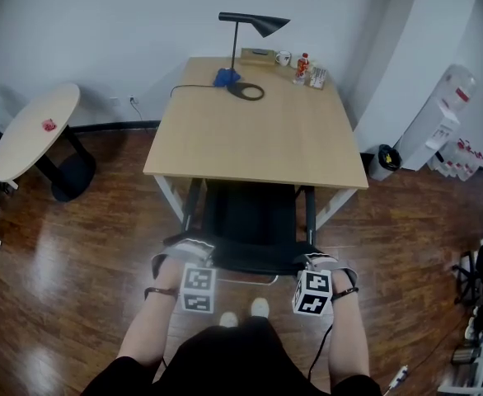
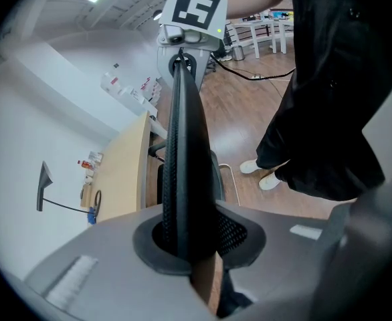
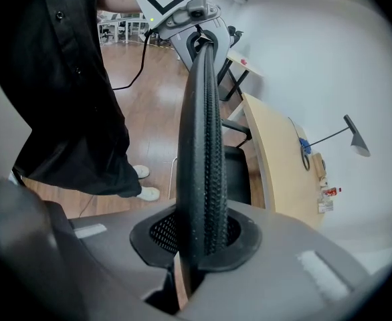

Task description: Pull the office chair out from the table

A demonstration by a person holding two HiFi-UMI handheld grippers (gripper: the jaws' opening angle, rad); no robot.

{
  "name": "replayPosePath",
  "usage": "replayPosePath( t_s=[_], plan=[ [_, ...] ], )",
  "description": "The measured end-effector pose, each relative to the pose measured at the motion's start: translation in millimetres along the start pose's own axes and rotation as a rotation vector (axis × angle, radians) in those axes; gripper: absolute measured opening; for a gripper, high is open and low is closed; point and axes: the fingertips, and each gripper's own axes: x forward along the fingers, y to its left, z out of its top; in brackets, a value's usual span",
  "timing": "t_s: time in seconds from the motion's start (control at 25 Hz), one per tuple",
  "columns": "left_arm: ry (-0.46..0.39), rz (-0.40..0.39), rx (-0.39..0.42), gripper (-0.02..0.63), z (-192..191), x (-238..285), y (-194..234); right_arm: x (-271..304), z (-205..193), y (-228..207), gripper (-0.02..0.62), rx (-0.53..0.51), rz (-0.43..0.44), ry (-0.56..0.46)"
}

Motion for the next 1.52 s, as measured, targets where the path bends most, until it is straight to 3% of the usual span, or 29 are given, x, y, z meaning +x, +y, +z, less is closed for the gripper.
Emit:
replayPosePath(
  t_s=[1.52],
  plan=[
    [0.04, -0.017, -0.051, 0.058, 46.8, -58.1, -122.6, -51.8, -5.1, 127.6, 0.058, -0.062, 0.048, -0.029]
  ],
)
